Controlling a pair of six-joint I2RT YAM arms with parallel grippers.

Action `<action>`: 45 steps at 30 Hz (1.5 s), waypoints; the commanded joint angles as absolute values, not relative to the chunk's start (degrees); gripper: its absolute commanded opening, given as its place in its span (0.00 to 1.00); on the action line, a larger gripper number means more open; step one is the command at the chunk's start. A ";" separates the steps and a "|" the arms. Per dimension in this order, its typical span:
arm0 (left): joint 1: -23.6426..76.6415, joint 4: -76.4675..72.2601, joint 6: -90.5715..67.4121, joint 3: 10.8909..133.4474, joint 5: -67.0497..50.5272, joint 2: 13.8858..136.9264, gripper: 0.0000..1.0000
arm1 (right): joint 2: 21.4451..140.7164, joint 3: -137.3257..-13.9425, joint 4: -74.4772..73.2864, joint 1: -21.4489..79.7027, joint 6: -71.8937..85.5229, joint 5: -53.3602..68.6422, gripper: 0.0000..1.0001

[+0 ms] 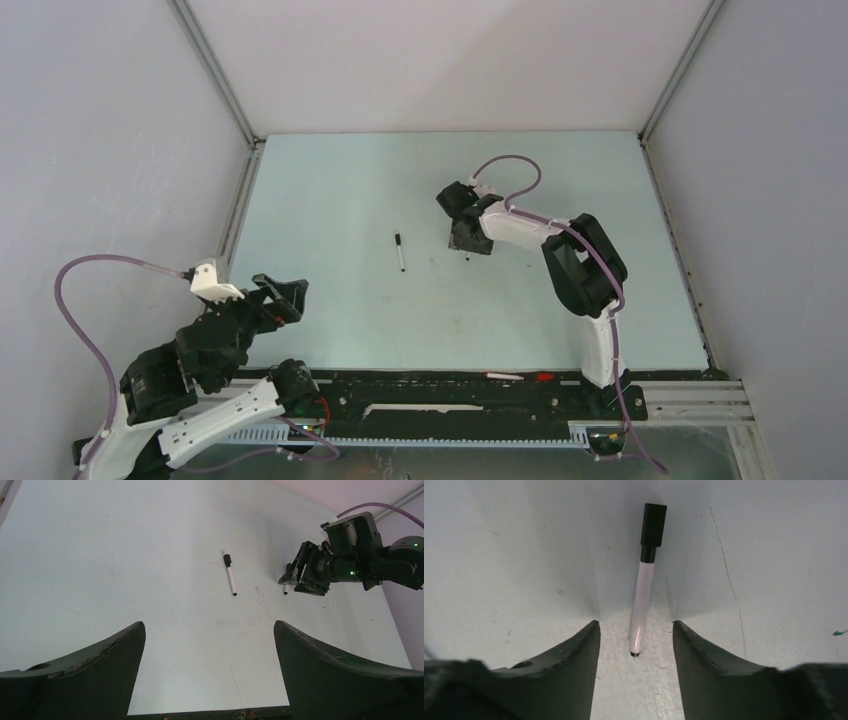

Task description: Insert the pens into the pen caps

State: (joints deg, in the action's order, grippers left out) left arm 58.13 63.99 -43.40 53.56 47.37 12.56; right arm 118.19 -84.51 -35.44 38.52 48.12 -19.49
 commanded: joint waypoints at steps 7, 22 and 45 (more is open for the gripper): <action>58.36 61.65 -41.27 52.38 46.57 11.87 1.00 | 95.61 -79.40 -30.72 41.84 35.20 -26.43 1.00; 58.27 61.51 -41.76 51.78 47.63 10.50 1.00 | 59.99 -45.12 3.97 52.99 15.07 -48.31 0.99; 58.27 62.08 -42.58 51.72 48.80 11.96 1.00 | 45.04 -26.24 14.62 45.33 12.99 -29.93 0.99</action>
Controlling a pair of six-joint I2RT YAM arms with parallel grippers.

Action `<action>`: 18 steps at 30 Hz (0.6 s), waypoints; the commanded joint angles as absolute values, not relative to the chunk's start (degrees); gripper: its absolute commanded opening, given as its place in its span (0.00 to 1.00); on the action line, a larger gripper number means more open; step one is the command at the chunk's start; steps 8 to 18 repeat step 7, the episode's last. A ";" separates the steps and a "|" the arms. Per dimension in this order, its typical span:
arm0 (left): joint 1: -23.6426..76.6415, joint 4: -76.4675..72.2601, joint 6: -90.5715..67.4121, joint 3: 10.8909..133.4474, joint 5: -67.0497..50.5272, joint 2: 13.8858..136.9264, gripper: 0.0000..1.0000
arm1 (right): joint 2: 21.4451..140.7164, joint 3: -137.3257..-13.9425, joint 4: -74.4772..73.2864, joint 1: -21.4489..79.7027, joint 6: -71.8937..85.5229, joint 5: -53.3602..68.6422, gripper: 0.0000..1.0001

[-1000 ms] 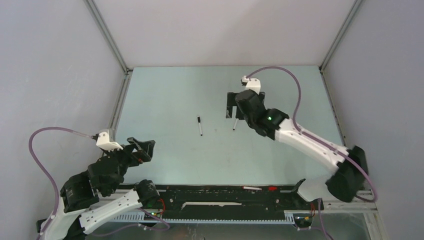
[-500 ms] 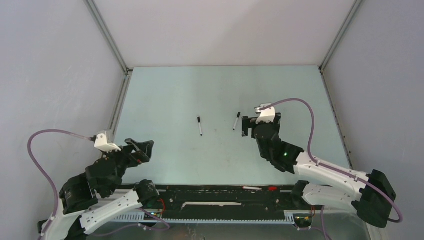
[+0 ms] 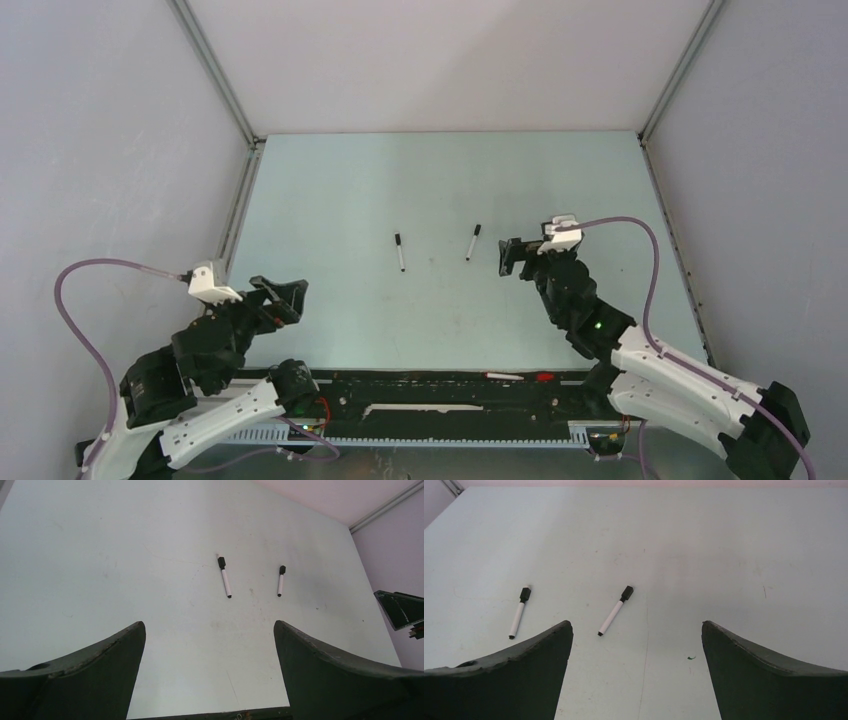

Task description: Insert the pens into the pen caps

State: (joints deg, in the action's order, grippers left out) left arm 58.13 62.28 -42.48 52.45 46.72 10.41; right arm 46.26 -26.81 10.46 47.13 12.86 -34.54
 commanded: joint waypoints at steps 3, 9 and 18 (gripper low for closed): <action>58.27 62.53 -42.84 51.83 48.98 12.52 1.00 | 44.74 -26.06 14.44 44.38 13.40 -28.29 1.00; 58.27 62.51 -42.81 51.83 48.99 13.07 1.00 | 44.26 -25.74 14.27 43.34 14.14 -27.55 1.00; 58.27 62.51 -42.81 51.83 48.99 13.07 1.00 | 44.26 -25.74 14.27 43.34 14.14 -27.55 1.00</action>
